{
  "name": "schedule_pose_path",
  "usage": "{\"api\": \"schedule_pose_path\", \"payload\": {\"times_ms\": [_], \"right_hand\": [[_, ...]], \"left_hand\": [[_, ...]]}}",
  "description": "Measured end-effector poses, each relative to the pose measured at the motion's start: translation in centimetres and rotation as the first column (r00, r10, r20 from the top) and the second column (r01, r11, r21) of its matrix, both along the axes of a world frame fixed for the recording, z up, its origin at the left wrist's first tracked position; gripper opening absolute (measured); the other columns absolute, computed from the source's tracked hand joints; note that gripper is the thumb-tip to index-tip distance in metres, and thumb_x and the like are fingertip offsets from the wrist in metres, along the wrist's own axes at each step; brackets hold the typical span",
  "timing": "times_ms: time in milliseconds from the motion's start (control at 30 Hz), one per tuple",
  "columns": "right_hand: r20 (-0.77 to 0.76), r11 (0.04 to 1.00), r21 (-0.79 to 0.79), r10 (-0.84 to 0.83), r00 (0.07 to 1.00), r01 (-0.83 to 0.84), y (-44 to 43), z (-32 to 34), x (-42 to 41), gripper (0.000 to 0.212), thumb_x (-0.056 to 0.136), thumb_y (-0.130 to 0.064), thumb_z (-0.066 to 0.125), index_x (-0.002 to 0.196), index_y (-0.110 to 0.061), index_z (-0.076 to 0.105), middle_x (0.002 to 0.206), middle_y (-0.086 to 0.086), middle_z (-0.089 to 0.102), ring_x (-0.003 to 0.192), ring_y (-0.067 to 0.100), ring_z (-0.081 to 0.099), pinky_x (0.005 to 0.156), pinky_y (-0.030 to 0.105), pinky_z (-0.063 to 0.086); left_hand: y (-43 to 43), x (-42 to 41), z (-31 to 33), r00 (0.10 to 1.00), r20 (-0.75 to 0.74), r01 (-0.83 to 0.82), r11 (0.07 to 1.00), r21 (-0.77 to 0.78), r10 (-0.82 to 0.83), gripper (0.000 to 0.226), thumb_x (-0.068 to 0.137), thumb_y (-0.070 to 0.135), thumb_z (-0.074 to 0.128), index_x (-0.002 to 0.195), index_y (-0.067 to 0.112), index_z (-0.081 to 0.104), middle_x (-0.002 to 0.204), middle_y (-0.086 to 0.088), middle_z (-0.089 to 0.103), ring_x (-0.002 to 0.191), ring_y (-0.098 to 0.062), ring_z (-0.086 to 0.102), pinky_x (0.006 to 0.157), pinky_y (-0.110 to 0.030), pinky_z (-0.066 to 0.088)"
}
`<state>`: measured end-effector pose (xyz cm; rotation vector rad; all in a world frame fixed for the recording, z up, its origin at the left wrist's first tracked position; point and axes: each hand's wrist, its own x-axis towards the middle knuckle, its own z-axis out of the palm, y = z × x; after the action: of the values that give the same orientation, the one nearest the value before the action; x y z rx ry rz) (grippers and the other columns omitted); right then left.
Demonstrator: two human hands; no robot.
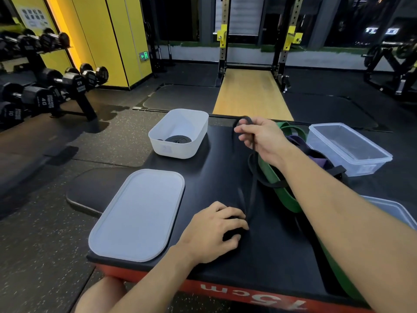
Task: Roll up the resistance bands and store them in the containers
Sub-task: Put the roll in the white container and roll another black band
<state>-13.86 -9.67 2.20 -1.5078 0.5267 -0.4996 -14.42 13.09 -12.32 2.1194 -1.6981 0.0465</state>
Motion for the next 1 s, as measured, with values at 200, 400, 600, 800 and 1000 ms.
{"api": "schedule_pose_path", "payload": {"times_ms": [200, 400, 600, 800, 1000], "right_hand": [[-0.091, 0.912, -0.405, -0.116, 0.989, 0.07, -1.2, 1.4, 1.4, 0.002, 0.092, -0.016, 0.075, 0.092, -0.014, 0.075, 0.082, 0.007, 0.074, 0.06, 0.014, 0.057, 0.055, 0.021, 0.042], [-0.207, 0.784, -0.62, -0.151, 0.967, -0.01, -0.3, 0.6, 2.2, 0.011, 0.091, -0.015, 0.075, 0.101, -0.018, 0.075, 0.1, -0.001, 0.076, 0.06, 0.011, 0.071, 0.078, 0.03, 0.059], [-0.136, 0.803, -0.588, -0.219, 0.966, 0.099, 0.2, 1.4, 2.3, 0.011, 0.094, -0.018, 0.067, 0.087, -0.019, 0.075, 0.077, -0.003, 0.077, 0.067, 0.014, 0.074, 0.084, 0.038, 0.06], [-0.024, 0.88, -0.428, -0.241, 0.97, 0.208, -0.4, 2.9, 2.7, 0.019, 0.086, -0.003, 0.068, 0.088, -0.022, 0.07, 0.085, 0.014, 0.075, 0.065, 0.015, 0.068, 0.079, 0.044, 0.064], [-0.025, 0.866, -0.419, -0.313, 0.95, 0.274, -0.9, 1.7, 2.8, 0.017, 0.099, -0.02, 0.059, 0.086, -0.027, 0.068, 0.079, -0.005, 0.077, 0.075, 0.009, 0.076, 0.089, 0.041, 0.061]], "left_hand": [[-0.1, 0.1, 0.0, 1.0, -0.01, -0.01, 1.0, 0.002, 0.01, 0.031, 0.096, 0.048, 0.051, 0.124, 0.048, 0.063, 0.138, 0.032, 0.051, 0.116, -0.002, 0.043, 0.088, -0.022, 0.046], [-0.1, 0.2, -0.1, 1.0, -0.007, -0.011, 1.0, -0.01, 0.011, 0.03, 0.096, 0.048, 0.052, 0.123, 0.048, 0.065, 0.137, 0.031, 0.053, 0.114, -0.003, 0.045, 0.089, -0.023, 0.048], [0.0, 0.0, 0.0, 1.0, -0.015, -0.005, 1.0, -0.008, 0.005, 0.03, 0.096, 0.048, 0.052, 0.123, 0.048, 0.065, 0.137, 0.031, 0.053, 0.115, -0.003, 0.044, 0.089, -0.021, 0.046], [-0.1, 0.1, 0.0, 1.0, -0.019, -0.019, 1.0, -0.017, 0.019, 0.029, 0.095, 0.047, 0.054, 0.122, 0.049, 0.065, 0.137, 0.031, 0.052, 0.115, -0.003, 0.045, 0.087, -0.023, 0.048], [-0.1, 0.2, 0.0, 1.0, -0.022, -0.014, 1.0, -0.008, 0.013, 0.03, 0.095, 0.048, 0.052, 0.122, 0.049, 0.065, 0.137, 0.031, 0.052, 0.115, -0.003, 0.044, 0.089, -0.025, 0.049]]}}
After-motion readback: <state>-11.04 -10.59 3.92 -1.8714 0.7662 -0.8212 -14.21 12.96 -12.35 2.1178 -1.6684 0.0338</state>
